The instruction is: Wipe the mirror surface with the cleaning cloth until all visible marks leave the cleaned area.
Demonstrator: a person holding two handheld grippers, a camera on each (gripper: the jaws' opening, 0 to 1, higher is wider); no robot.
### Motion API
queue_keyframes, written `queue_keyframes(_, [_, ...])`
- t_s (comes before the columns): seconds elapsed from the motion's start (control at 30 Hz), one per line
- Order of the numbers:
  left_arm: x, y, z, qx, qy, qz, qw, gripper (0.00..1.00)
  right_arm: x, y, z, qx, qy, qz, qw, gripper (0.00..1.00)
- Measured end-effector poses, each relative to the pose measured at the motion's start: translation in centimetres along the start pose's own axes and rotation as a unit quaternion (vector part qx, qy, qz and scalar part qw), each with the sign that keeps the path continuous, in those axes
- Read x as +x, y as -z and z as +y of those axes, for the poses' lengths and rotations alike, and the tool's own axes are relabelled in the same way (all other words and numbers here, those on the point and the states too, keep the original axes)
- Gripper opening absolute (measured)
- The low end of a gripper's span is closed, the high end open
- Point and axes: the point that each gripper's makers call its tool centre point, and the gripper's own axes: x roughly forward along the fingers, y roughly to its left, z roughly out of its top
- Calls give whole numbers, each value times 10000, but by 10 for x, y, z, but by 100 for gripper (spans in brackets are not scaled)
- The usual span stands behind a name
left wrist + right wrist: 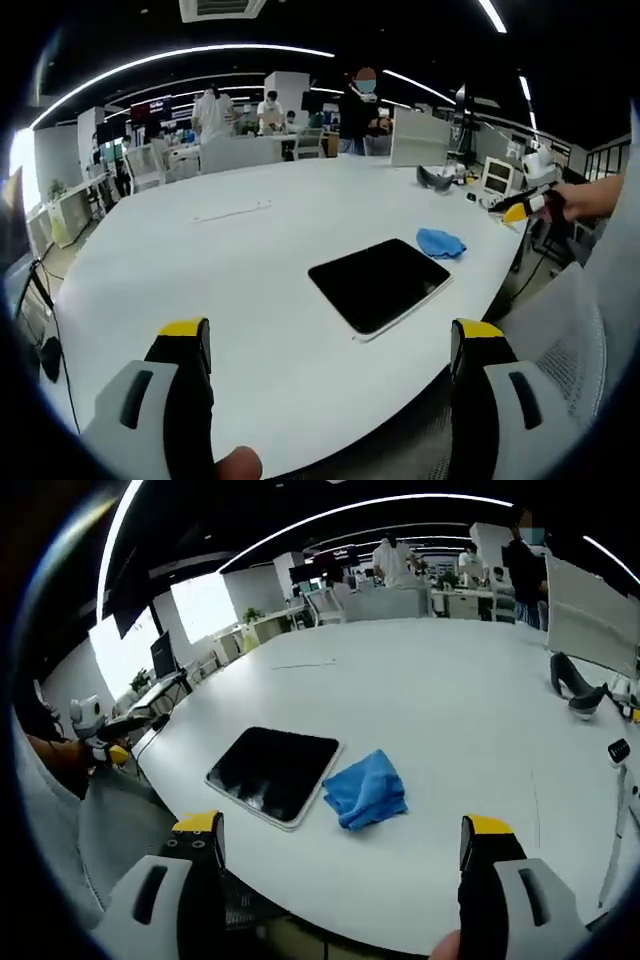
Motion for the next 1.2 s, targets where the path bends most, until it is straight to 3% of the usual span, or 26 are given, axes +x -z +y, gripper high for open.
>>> queue_keyframes(0.03, [-8,-12,2,-250,-79,-253,9993,99,-4,-1,2,-53,-32,-36,10000,97])
queue_keyframes(0.07, [-13,-14,4,-409,-119,-324,9986,99,-8,2,1,-52,0,-22,10000,97])
queue_keyframes(0.13, [-19,-10,8,-395,-163,-240,9988,99,-11,10,-10,8,152,46,9999,97])
queue_keyframes(0.17, [-19,-4,15,-374,-251,-69,9990,99,-11,13,-14,301,180,-46,9994,98])
queue_keyframes(0.2, [-23,-2,19,-382,-293,43,9988,99,-10,17,-20,320,220,-7,9992,98])
queue_keyframes(0.3, [-29,-11,21,-379,-271,-88,9989,99,-8,15,-20,240,250,10,9994,97])
queue_keyframes(0.37, [-23,-6,21,-172,-198,34,9997,99,-4,15,-18,155,223,28,9996,97])
queue_keyframes(0.43, [-14,-2,25,-221,-236,142,9994,99,-1,14,-18,166,195,49,9997,97])
queue_keyframes(0.5, [-11,-11,24,-302,-221,-10,9993,99,0,11,-17,198,211,-35,9996,97])
queue_keyframes(0.57, [-7,-9,23,-244,-201,5,9995,99,1,11,-17,208,203,-53,9996,97])
queue_keyframes(0.7, [-1,1,18,-107,-91,177,9997,99,9,16,-18,267,237,-63,9993,95])
queue_keyframes(0.9, [5,17,17,-71,-113,243,9996,99,11,6,-19,260,362,-187,9988,93])
queue_keyframes(1.2, [9,8,20,-237,-84,-50,9997,99,15,6,-23,192,430,-141,9988,90])
